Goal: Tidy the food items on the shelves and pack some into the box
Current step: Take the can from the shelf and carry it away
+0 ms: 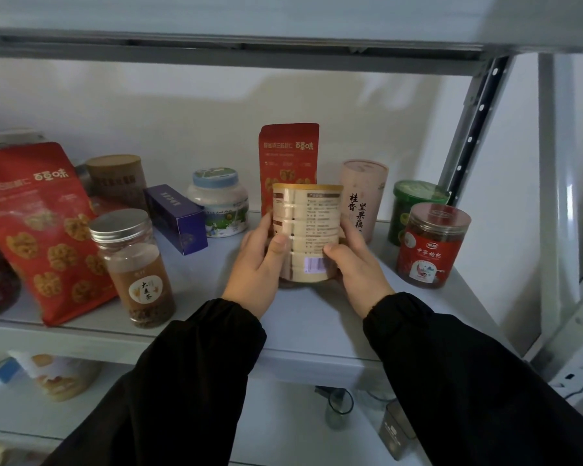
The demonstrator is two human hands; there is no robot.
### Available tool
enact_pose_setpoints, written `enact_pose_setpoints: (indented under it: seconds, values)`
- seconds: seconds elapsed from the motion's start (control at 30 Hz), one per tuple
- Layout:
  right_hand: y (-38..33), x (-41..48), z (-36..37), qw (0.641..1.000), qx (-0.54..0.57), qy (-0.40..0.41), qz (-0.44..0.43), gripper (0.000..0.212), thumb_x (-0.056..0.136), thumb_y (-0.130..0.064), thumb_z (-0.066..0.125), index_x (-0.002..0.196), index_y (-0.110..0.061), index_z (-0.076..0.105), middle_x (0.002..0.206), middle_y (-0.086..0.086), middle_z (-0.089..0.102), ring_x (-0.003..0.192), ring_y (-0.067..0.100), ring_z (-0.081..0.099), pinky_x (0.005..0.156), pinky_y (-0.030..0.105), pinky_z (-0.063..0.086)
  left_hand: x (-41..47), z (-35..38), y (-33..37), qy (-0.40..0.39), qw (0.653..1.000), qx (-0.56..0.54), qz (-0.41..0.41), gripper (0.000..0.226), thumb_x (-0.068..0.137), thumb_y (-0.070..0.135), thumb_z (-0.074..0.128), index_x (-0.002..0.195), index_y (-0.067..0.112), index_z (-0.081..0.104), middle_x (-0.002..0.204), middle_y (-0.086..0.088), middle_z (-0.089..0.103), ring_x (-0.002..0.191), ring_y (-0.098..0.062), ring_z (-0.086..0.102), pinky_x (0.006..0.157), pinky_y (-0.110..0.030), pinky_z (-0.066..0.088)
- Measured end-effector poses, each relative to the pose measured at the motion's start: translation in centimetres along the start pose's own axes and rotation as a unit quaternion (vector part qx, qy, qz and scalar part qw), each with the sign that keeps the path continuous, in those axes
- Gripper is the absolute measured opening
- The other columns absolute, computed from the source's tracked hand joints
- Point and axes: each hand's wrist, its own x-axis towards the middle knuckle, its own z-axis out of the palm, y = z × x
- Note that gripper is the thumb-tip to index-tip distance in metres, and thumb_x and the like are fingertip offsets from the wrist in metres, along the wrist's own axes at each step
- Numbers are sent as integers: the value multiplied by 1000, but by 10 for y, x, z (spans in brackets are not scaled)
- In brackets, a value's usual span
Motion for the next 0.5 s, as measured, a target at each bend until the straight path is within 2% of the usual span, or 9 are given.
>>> enact_pose_setpoints:
  seconds: [0.1,0.2,0.3,0.37,0.43,0.5]
  values:
    - [1,0,-2,999,-36,11,-17,65,85,-31,62,146,-45,47,118,-2,74,110,17,71,99,48,57,2,-1,-2,38,999,6,-10,47,101,55,39,146,45,50,138,6,56,130,-9,55,112,-46,48]
    - [0,-1,-2,998,-62,7,-22,64,89,-30,70,147,-46,48,127,-6,71,116,9,68,105,44,55,3,0,-1,13,1000,-9,-4,53,93,66,51,139,40,56,135,1,60,124,-12,61,107,-46,53]
    - [-1,-1,-1,998,-58,-2,-30,64,88,-34,74,140,-57,45,134,-6,66,121,8,65,108,42,53,3,0,0,14,999,-30,-9,58,87,70,59,135,37,59,133,0,64,121,-15,65,103,-47,55]
    - [0,-1,-1,999,-42,-20,-18,72,83,-40,73,144,-58,40,137,-7,65,123,9,65,110,44,52,1,-1,2,23,999,-24,-5,59,89,72,56,136,37,59,133,0,63,121,-15,64,103,-48,54]
    - [2,1,-1,999,-21,-38,-4,74,85,-37,69,148,-57,35,136,-11,67,124,11,65,112,49,49,-1,0,3,26,1000,-6,4,55,92,69,53,136,37,58,132,1,62,123,-15,62,105,-47,53]
    - [2,2,0,999,5,-52,6,71,88,-29,62,144,-62,34,131,-13,70,123,14,66,112,54,48,-3,-1,7,19,1000,-3,4,44,97,61,55,133,38,58,129,9,65,122,-10,62,102,-38,54]
